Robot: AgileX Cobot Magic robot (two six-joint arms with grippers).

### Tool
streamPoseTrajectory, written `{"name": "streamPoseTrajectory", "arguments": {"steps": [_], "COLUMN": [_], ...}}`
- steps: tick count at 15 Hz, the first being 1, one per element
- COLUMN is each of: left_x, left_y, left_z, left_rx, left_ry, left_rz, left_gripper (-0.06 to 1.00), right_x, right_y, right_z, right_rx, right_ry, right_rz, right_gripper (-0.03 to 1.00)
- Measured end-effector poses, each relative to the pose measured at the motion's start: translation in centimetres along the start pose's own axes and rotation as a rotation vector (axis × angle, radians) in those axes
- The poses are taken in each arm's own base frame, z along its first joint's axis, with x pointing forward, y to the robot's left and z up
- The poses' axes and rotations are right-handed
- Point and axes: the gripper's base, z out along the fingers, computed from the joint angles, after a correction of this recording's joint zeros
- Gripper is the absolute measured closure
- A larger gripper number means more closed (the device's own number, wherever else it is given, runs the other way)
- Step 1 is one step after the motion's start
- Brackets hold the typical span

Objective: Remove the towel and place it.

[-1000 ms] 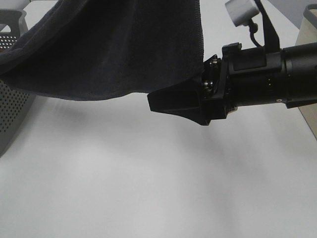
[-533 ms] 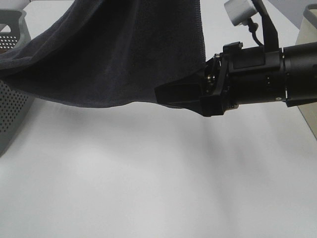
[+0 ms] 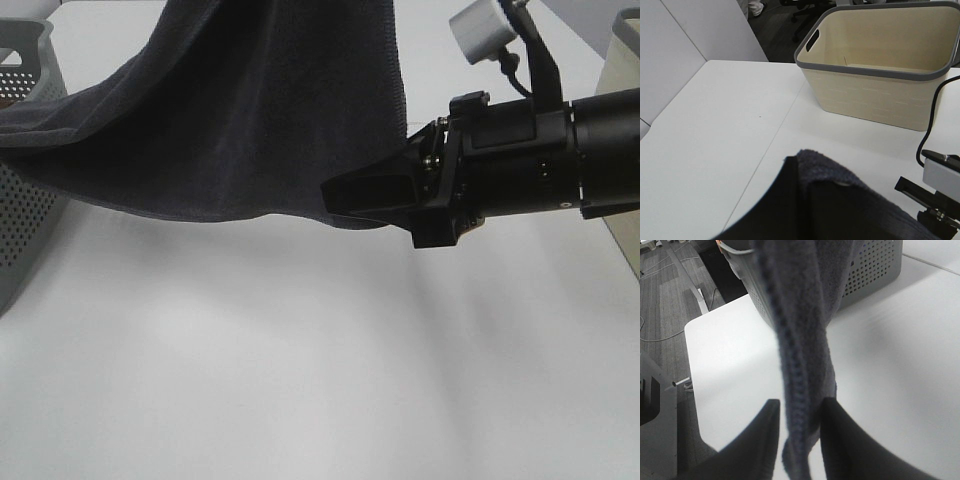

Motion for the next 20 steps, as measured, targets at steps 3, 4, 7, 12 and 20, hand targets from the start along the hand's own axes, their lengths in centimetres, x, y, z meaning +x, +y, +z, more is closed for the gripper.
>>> {"name": "streamPoseTrajectory", "arguments": {"steps": [3,4,7,12,20], "left_x": [0.0,0.0,0.0,0.0,0.4], "left_y": [0.0,0.0,0.0,0.0,0.7], "left_z": [0.0,0.0,0.0,0.0,0.0], "left_rx": [-0.002,-0.004,-0.004,-0.005,-0.079], "left_ry": [0.001,0.003,0.003,0.005,0.046], "left_rz": [-0.004,-0.002,-0.013,-0.015,0.059], "left_gripper": [0.94,0.94,0.94,0.94,0.94], "right_x": [0.0,0.2,0.4,-0.5,-7.3], "right_y": [0.1,0.0,0.0,-0.2,-1.6], "right_z": [-0.3,-0.3,-0.3,-0.4,-3.3], "right_rx": [0.019,0.023,0.031,0.045,0.286], "right_ry": [0.022,0.035,0.067,0.077,0.329], "right_rz": [-0.028,-0.021,0.007,0.107,0.286], "right_gripper": [0.75,0.82,0.96,0.96,0.96]}}
